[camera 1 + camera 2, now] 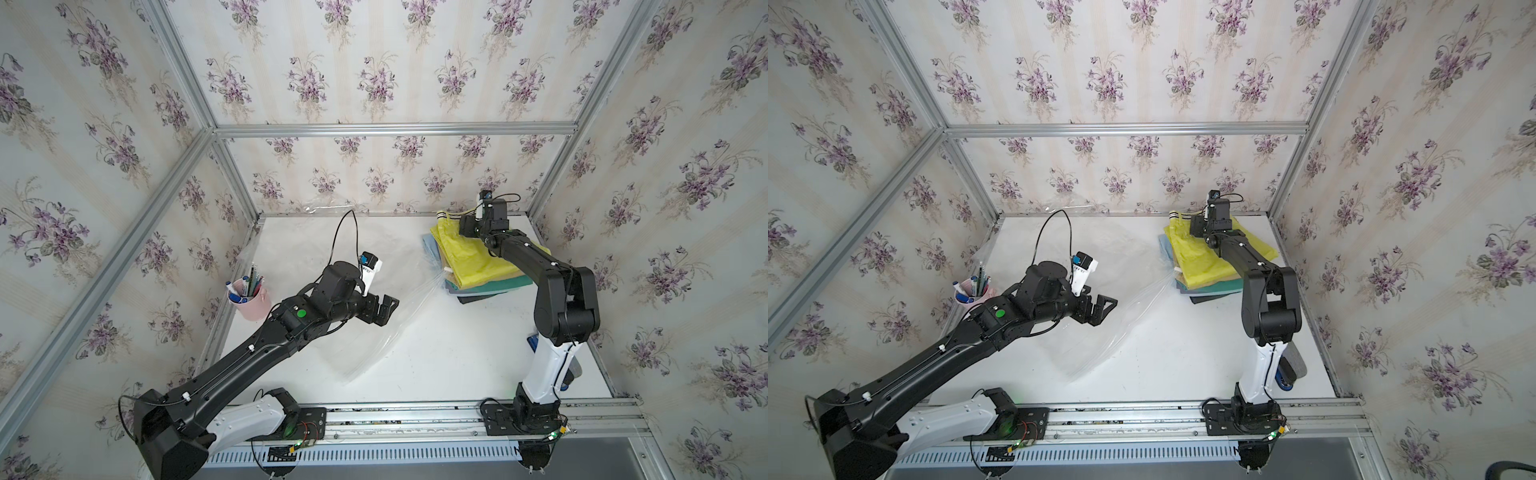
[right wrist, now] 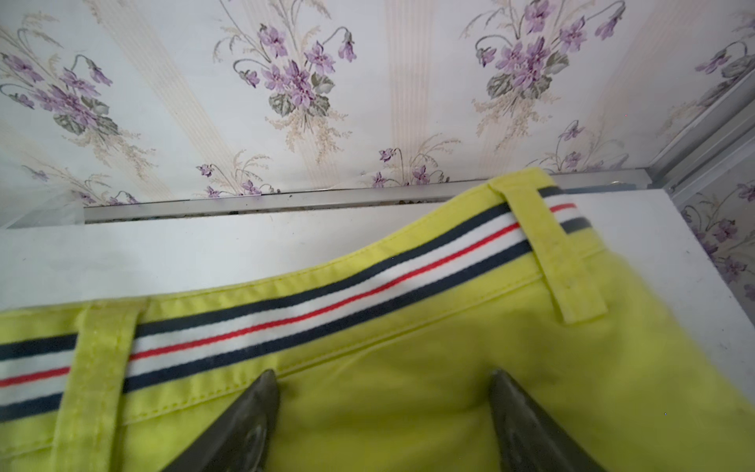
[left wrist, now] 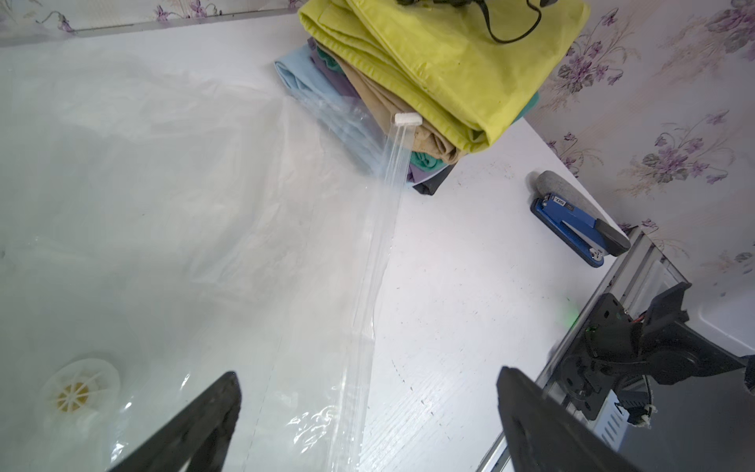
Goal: Take the trousers out of the vacuum bag
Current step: Place the trousers at the center of the board, then reset both arms
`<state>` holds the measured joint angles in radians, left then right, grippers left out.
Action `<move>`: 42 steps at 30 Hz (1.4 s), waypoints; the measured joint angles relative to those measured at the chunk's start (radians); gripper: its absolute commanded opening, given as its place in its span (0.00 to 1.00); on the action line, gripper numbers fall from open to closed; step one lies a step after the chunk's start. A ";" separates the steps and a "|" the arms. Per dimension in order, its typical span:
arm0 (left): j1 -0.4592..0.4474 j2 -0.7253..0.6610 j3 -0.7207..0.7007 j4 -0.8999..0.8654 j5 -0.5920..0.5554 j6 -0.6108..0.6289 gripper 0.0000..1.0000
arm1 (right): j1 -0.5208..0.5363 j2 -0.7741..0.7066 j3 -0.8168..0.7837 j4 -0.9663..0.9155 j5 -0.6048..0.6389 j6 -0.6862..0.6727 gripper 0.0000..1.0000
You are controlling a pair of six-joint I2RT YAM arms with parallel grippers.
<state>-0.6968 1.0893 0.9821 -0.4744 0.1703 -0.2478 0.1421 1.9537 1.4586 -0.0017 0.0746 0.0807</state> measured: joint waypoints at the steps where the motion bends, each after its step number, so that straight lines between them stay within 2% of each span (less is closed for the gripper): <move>1: -0.001 -0.005 -0.010 0.000 -0.004 -0.005 1.00 | 0.000 0.013 0.003 0.020 0.007 -0.002 0.81; 6: -0.002 -0.019 -0.026 0.000 -0.010 -0.016 1.00 | 0.000 0.034 0.026 0.047 0.021 -0.009 0.83; 10: -0.003 -0.024 -0.025 0.000 -0.011 -0.023 1.00 | -0.001 0.012 0.035 0.008 0.015 -0.009 0.89; 18: -0.003 -0.007 0.008 -0.001 -0.036 -0.021 1.00 | -0.003 -0.185 -0.028 -0.068 -0.022 -0.002 0.94; 20: -0.003 0.002 0.023 -0.002 -0.053 -0.014 1.00 | -0.003 -0.267 -0.075 -0.058 -0.040 -0.002 1.00; 28: -0.004 0.013 0.055 -0.020 -0.133 0.004 1.00 | -0.002 -0.591 -0.327 0.007 -0.061 -0.001 1.00; 36: -0.004 -0.016 0.020 -0.019 -0.201 0.014 1.00 | -0.002 -0.819 -0.523 0.004 0.008 0.045 1.00; 42: -0.003 -0.058 -0.035 -0.014 -0.261 0.022 1.00 | -0.002 -1.005 -0.793 0.098 0.064 0.051 1.00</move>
<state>-0.6998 1.0317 0.9474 -0.4881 -0.0906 -0.2256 0.1398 0.9489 0.6655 0.0959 0.1383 0.1318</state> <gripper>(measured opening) 0.998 0.998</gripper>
